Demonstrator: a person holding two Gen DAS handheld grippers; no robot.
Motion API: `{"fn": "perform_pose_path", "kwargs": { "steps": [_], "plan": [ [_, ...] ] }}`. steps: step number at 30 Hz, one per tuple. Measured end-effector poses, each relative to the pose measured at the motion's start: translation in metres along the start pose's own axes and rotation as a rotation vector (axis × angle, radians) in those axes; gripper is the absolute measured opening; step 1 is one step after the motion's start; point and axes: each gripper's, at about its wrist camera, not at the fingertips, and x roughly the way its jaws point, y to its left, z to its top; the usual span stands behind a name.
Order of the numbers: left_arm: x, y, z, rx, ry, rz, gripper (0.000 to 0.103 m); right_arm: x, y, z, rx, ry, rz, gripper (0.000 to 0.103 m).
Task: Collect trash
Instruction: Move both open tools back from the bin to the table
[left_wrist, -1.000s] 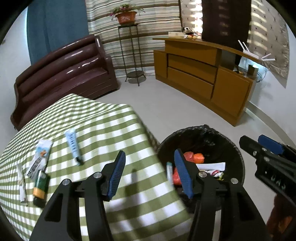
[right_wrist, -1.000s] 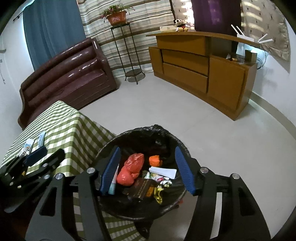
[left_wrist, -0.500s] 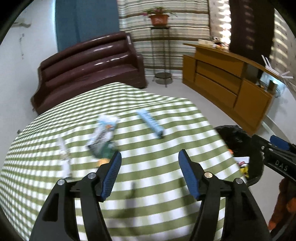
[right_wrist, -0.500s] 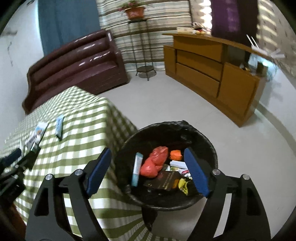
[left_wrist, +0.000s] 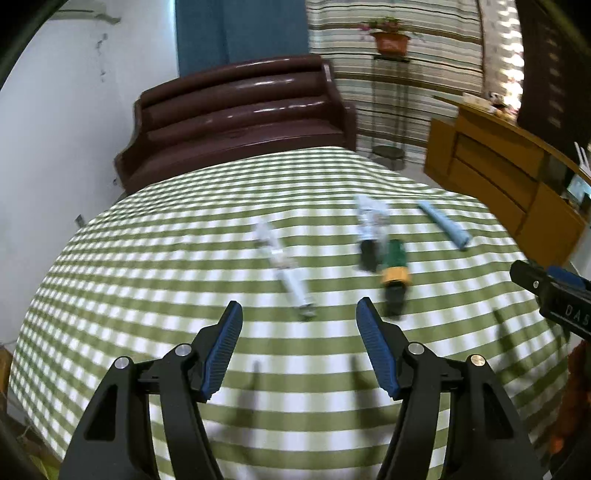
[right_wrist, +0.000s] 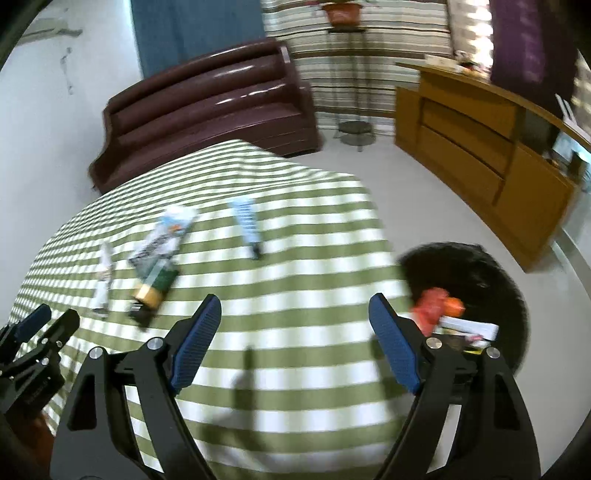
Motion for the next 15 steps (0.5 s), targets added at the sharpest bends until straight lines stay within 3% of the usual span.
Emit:
{"fn": "perform_pose_path", "kwargs": {
  "steps": [11, 15],
  "plan": [
    [-0.003, 0.084, -0.014, -0.100, 0.012, 0.089, 0.063, 0.027, 0.092, 0.011, -0.108, 0.034, 0.035, 0.078],
    [0.000, 0.099, -0.018, -0.120, 0.023, 0.100, 0.063, 0.040, 0.106, 0.014, -0.125, 0.065, 0.012, 0.068]
  ]
}}
